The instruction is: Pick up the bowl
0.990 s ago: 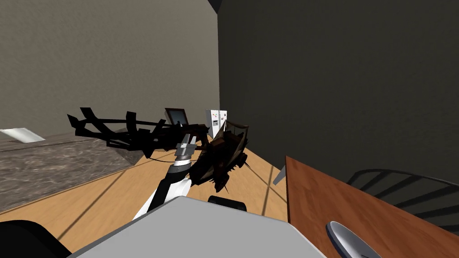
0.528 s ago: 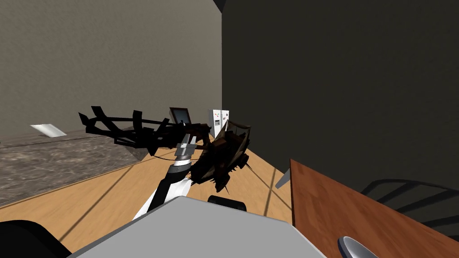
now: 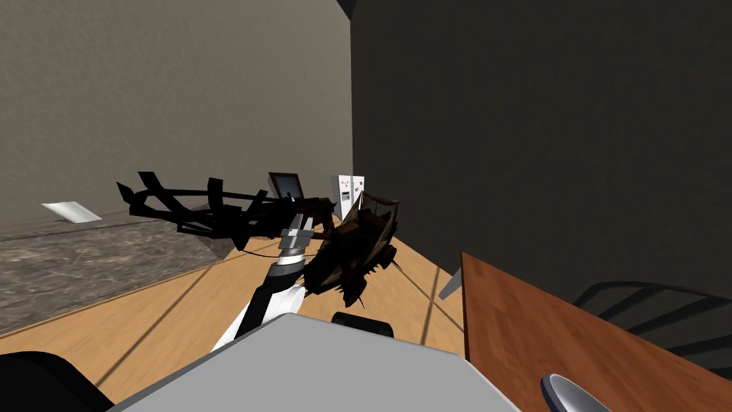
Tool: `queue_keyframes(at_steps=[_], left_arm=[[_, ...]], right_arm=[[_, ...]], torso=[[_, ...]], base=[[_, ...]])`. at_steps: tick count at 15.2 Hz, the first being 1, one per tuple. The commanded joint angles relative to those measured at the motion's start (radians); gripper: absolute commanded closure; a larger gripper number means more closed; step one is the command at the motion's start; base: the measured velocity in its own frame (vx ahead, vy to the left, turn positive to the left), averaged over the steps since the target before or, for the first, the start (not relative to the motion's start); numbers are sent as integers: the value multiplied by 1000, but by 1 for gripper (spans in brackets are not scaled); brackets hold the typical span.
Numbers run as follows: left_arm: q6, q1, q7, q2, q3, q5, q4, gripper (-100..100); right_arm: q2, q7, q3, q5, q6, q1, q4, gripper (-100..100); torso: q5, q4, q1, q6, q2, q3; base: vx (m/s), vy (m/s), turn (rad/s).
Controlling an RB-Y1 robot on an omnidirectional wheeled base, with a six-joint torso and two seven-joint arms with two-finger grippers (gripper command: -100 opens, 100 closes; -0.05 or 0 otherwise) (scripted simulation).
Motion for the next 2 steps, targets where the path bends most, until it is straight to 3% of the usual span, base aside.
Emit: queue_keyframes(at_steps=[1,2], left_arm=[[0,0,0,0,0,0,0,0],[0,0,0,0,0,0,0,0]], right_arm=[[-33,-10,2,1,-25,-5,-4,100],[-20,-7,-1,-2,-4,7,-16,100]], torso=[[0,0,0,0,0,0],[1,0,2,0,0,0]], base=[[-2,65,-94],[0,38,-43]])
